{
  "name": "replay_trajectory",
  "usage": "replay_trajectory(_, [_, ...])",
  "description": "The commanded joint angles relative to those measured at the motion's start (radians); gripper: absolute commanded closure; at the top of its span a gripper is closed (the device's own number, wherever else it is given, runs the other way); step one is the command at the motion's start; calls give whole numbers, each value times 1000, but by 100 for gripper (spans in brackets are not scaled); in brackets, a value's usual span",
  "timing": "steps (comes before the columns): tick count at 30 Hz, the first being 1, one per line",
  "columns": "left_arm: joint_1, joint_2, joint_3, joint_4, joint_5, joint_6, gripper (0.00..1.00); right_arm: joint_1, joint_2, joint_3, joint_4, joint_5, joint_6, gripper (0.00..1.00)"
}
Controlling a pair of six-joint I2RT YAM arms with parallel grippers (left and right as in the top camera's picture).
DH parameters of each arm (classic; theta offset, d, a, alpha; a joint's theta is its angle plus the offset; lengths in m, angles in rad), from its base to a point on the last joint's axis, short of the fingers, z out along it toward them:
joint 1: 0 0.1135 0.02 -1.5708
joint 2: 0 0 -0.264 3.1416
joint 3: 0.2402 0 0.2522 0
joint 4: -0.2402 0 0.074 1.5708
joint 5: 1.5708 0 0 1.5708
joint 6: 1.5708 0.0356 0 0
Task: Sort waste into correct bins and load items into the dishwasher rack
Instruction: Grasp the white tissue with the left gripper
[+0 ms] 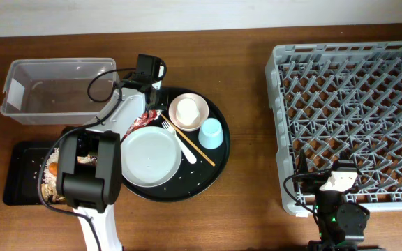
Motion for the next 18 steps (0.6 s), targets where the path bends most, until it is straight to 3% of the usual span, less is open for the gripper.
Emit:
replay_trajectory(1, [-2, -75, 23, -2, 4, -12, 92, -6, -3, -8, -3, 8, 4, 1])
replay_trajectory(6, [-2, -163, 23, -15, 7, -90, 96, -6, -3, -8, -3, 8, 4, 1])
replay_trajectory(18, [3, -294, 23, -41, 7, -93, 96, -6, -3, -8, -3, 8, 4, 1])
